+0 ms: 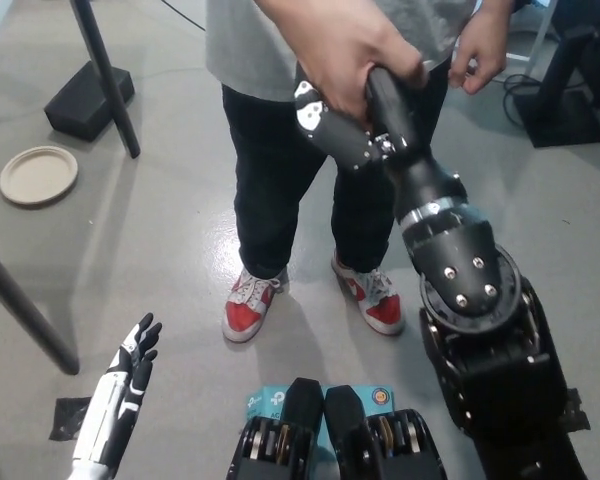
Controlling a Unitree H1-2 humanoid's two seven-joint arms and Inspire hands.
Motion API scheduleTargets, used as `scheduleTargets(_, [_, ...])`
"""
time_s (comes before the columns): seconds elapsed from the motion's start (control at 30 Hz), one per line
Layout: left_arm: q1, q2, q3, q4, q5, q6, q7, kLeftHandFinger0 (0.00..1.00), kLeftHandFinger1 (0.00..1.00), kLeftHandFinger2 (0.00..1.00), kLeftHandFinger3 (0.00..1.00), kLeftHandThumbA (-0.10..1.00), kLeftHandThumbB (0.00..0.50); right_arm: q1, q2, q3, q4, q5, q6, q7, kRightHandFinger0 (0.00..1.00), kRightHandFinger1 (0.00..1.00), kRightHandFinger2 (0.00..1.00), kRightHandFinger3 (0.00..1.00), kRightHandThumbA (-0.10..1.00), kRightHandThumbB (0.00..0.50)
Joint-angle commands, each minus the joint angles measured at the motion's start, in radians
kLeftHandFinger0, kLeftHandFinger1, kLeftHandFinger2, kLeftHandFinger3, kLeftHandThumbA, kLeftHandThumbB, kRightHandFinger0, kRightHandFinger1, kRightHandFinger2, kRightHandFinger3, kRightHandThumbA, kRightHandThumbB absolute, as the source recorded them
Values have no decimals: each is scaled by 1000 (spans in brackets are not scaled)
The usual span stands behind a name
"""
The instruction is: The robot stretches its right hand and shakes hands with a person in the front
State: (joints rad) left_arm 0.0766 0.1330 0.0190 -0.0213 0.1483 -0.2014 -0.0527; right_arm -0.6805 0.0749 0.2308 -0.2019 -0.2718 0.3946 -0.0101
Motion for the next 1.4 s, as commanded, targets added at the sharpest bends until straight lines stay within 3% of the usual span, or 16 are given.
scheduleTargets(0.0, [-12,19,4,-34,21,-7,14,1000,1000,1000,1000,1000,156,-90,22,16,-256,-40,46,37,1000,1000,1000,1000,-6,117])
scheduleTargets(0.13, [-6,13,2,-36,12,-8,12,1000,1000,1000,1000,1000,149,-121,8,-18,181,-33,26,-13,1000,1000,1000,1000,13,120])
scheduleTargets(0.23, [-6,13,2,-36,12,-9,12,1000,1000,1000,1000,1000,149,-126,8,-19,198,-34,19,-15,1000,1000,1000,1000,20,120])
scheduleTargets(0.3, [-20,18,3,-31,20,-19,16,1000,1000,1000,1000,1000,141,-198,2,-55,593,3,-104,-62,1000,1000,1000,1000,64,119])
scheduleTargets(0.37, [-25,22,2,-34,23,-13,12,1000,1000,1000,1000,1000,144,-236,-5,-53,718,-5,-130,-78,1000,1000,1000,1000,66,108])
scheduleTargets(0.57, [-27,21,0,-36,22,6,8,1000,1000,1000,1000,1000,152,-309,-9,-78,965,20,-215,-106,1000,1000,1000,1000,88,111])
scheduleTargets(0.7, [-31,24,-1,-34,22,2,6,1000,1000,1000,1000,1000,145,-313,-9,-86,982,20,-236,-110,1000,1000,1000,1000,95,112])
scheduleTargets(0.8, [-33,26,0,-28,18,-11,7,1000,1000,1000,1000,1000,138,-268,-13,-70,860,-3,-222,-97,1000,1000,1000,1000,154,110])
scheduleTargets(0.97, [-28,28,-1,-33,14,-2,4,1000,1000,1000,1000,1000,155,-234,-11,-64,764,-13,-218,-93,1000,1000,1000,1000,150,111])
scheduleTargets(1.03, [-32,25,1,-33,4,6,2,1000,1000,1000,1000,1000,139,-156,-13,-55,365,-7,-140,-30,1000,1000,1000,1000,143,119])
scheduleTargets(1.1, [-36,25,2,-26,7,-2,6,1000,1000,1000,1000,1000,134,-131,-10,-45,192,-8,-100,-6,1000,1000,1000,1000,141,122])
scheduleTargets(1.23, [-36,25,2,-25,9,-4,7,1000,1000,1000,1000,1000,135,-123,-9,-44,156,-9,-86,1,1000,1000,1000,1000,138,122])
scheduleTargets(1.27, [-35,30,1,-27,22,-7,9,1000,1000,1000,1000,1000,128,-92,-7,-10,-191,-31,-15,47,1000,1000,1000,1000,190,115])
scheduleTargets(1.37, [-34,31,1,-30,16,-5,5,1000,1000,1000,1000,1000,128,-91,14,14,-386,-75,61,68,1000,1000,1000,1000,216,122])
